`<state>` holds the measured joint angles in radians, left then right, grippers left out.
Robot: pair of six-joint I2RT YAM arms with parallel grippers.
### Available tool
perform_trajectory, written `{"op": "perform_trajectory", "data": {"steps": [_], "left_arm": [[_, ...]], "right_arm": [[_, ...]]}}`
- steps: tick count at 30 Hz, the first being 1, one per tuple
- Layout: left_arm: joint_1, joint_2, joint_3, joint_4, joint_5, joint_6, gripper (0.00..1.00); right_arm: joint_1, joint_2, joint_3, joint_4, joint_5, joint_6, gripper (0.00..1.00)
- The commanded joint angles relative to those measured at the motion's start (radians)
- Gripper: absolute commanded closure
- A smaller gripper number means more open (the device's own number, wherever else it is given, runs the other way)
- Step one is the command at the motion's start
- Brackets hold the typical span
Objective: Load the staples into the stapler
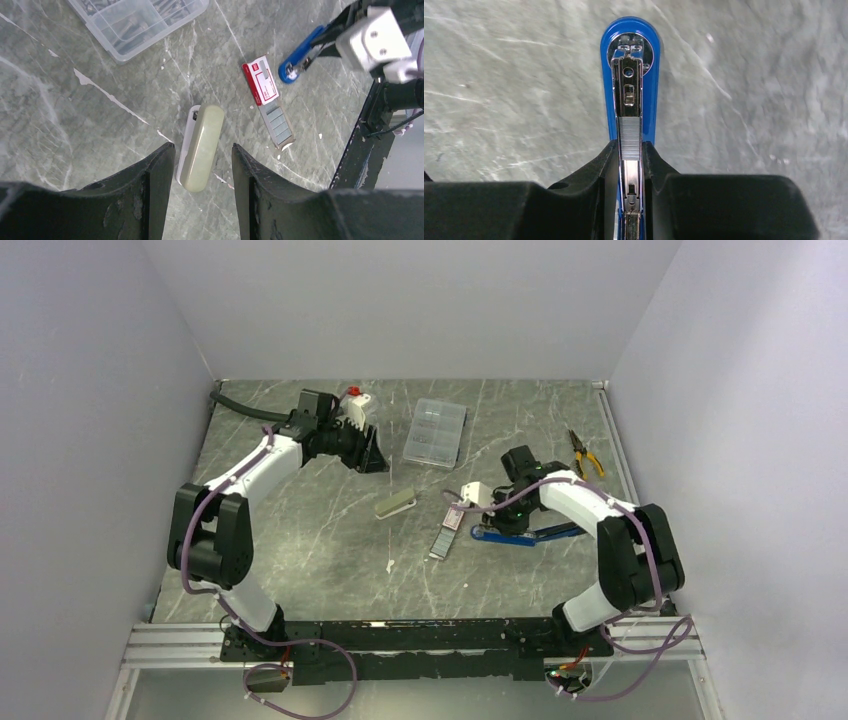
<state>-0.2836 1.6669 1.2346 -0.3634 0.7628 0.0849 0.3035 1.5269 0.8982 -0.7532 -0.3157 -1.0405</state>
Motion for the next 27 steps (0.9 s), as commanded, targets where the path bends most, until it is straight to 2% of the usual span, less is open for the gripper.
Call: {"op": "perform_trajectory", "data": {"steps": [1,5,7,9,12,14,16,20,24,27], "left_arm": [[0.005,0.009,0.050,0.017,0.005,0.007,0.49],[0.005,0.007,0.044,0.024,0.002,0.007,0.49],[0.004,0.005,0.040,0.023,0.000,0.012,0.49],[0.004,0.000,0.028,0.029,0.002,0.020,0.49],[0.000,-0.011,0.003,0.045,0.009,0.041,0.48],[-0.012,-0.013,-0.003,0.053,0.013,0.065,0.47],[-0.032,-0.013,-0.003,0.050,0.016,0.098,0.46],[-0.098,-0.012,0.005,0.031,0.026,0.201,0.45],[-0.204,-0.018,-0.018,0.059,0.019,0.276,0.46],[-0.296,0.005,-0.018,0.085,-0.020,0.297,0.46]], "right_arm": [[0.112,-0.037,-0.024,-0.012,-0.014,-0.020,0.87],[0.206,-0.015,-0.029,0.043,0.020,-0.001,0.86],[0.226,0.001,-0.014,0.057,0.031,0.003,0.83],[0.227,0.003,-0.004,0.067,0.032,0.013,0.70],[0.226,-0.045,-0.013,0.096,0.042,0.033,0.40],[0.224,-0.089,-0.020,0.109,0.039,0.051,0.28],[0.215,-0.136,-0.017,0.115,0.027,0.086,0.21],[0.134,-0.239,0.014,0.078,-0.037,0.130,0.18],[-0.045,-0.365,0.020,0.043,-0.105,0.170,0.19],[-0.166,-0.436,0.006,0.030,-0.087,0.259,0.19]]}}
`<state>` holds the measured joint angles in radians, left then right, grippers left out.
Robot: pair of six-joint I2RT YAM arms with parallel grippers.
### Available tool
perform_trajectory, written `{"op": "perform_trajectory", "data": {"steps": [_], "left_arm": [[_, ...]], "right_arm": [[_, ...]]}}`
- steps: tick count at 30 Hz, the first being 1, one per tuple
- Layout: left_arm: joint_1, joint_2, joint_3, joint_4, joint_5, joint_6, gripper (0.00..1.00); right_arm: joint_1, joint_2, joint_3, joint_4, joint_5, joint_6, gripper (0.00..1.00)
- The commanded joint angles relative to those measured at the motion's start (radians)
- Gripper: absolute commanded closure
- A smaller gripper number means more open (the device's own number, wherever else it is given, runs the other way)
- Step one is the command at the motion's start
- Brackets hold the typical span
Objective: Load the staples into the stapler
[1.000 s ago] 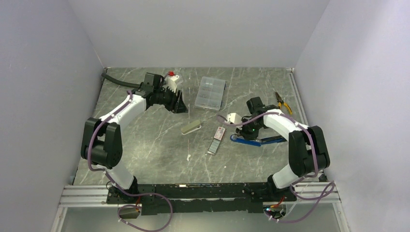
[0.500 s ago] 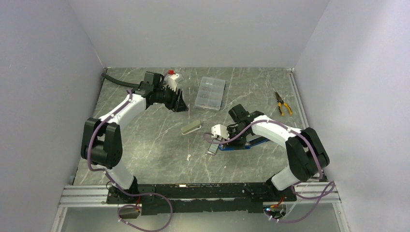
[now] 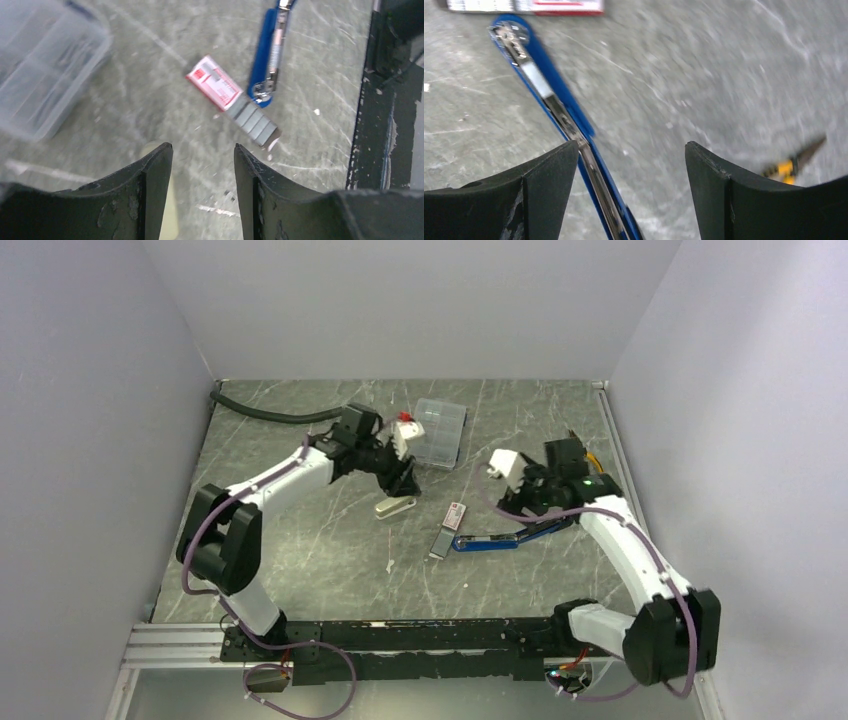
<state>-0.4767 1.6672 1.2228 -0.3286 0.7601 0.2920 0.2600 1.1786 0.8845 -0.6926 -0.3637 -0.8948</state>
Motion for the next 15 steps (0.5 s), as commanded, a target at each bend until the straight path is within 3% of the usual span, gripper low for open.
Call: {"op": "perform_trajectory", "data": {"steps": [1,8,11,15], "left_arm": [[-0.131,0.017,0.000,0.055,-0.032,0.094,0.46],[-0.292,0.102,0.034,0.095,-0.111,0.100,0.47],[-0.341,0.147,0.053,0.082,-0.150,0.112,0.47],[-0.391,0.203,0.067,0.069,-0.201,0.121,0.47]], "right_arm": [[-0.164,-0.113,0.014,-0.032,-0.034,0.150,0.18],[-0.371,-0.269,0.031,-0.087,0.041,0.347,0.11],[-0.425,-0.262,0.040,-0.143,0.079,0.387,0.10],[-0.519,-0.249,0.048,-0.188,0.015,0.379,0.12]]}}
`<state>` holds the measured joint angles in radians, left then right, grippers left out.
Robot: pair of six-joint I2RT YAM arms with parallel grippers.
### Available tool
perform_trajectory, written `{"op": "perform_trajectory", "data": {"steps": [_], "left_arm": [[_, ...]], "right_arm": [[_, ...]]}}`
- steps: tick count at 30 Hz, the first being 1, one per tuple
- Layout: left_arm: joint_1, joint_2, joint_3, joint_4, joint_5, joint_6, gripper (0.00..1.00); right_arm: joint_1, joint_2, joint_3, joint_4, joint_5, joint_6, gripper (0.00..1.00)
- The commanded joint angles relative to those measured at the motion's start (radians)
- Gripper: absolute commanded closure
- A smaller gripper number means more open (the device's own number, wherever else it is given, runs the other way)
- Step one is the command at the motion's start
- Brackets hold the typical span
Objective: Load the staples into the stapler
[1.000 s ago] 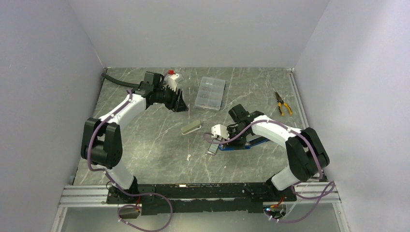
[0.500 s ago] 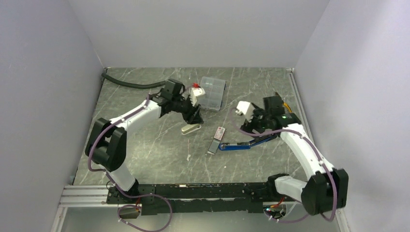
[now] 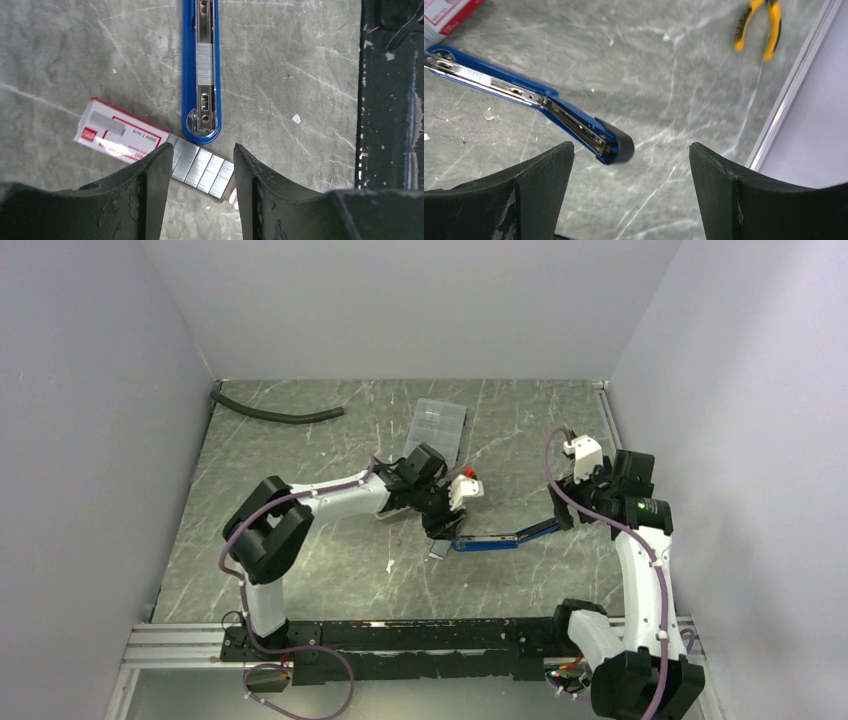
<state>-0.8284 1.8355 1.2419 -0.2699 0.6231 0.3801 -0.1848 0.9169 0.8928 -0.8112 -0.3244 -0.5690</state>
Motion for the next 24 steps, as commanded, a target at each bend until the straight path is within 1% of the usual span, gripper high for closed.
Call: {"op": "perform_trajectory", "data": {"steps": [1,5,11,16,20,24], "left_arm": [[-0.046,0.043,0.044,0.016,-0.076,0.034,0.47],[-0.072,0.050,0.016,0.055,-0.097,0.034,0.47],[-0.116,0.070,0.006,0.077,-0.168,0.039,0.49],[-0.128,0.086,0.006,0.091,-0.191,0.028,0.55],[-0.133,0.088,-0.004,0.103,-0.201,0.022,0.58],[-0.140,0.092,-0.008,0.109,-0.205,0.022,0.65]], "right_arm": [[-0.091,0.019,0.051,-0.092,-0.043,0.039,0.12],[-0.128,0.061,0.082,-0.152,-0.103,-0.007,0.15],[-0.137,0.200,0.109,-0.244,-0.201,-0.091,0.26],[-0.139,0.287,0.116,-0.275,-0.236,-0.131,0.36],[-0.140,0.310,0.121,-0.278,-0.249,-0.143,0.40],[-0.140,0.335,0.140,-0.298,-0.284,-0.156,0.46]]}}
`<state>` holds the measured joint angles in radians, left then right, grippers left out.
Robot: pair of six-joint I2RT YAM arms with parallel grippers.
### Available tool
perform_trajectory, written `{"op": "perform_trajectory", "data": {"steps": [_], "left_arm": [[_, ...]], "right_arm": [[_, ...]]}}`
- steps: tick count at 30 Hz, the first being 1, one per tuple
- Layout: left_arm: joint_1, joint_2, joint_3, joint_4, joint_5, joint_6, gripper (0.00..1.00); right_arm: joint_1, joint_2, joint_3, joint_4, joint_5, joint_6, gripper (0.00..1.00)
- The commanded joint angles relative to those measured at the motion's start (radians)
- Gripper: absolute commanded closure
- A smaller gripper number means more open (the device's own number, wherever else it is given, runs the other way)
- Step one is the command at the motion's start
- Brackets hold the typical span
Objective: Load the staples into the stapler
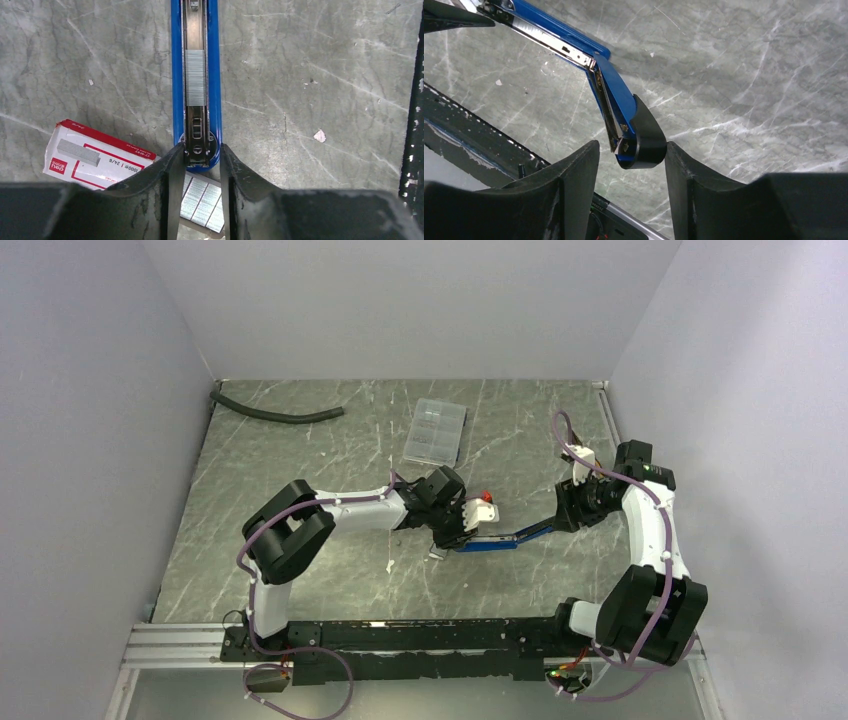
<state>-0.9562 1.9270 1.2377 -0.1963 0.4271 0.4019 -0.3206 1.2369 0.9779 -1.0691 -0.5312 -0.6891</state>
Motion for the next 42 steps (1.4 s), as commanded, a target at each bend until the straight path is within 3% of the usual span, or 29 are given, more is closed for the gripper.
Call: {"op": "perform_trajectory", "data": {"steps": [1,14,24,42], "left_arm": [[-0.013,0.003,-0.003,0.036,-0.014,-0.002,0.67],[-0.017,0.032,-0.019,0.062,-0.027,-0.058,0.97],[-0.018,0.042,-0.070,0.158,-0.053,-0.143,0.97],[-0.017,0.020,-0.123,0.234,-0.099,-0.090,0.97]], "right_arm": [[-0.003,0.020,0.062,-0.046,-0.085,-0.038,0.48],[0.009,0.017,0.091,-0.065,-0.188,-0.026,0.61],[0.228,-0.034,0.050,0.086,-0.248,0.087,0.62],[0.347,-0.029,-0.022,0.153,-0.308,-0.047,0.63]]}}
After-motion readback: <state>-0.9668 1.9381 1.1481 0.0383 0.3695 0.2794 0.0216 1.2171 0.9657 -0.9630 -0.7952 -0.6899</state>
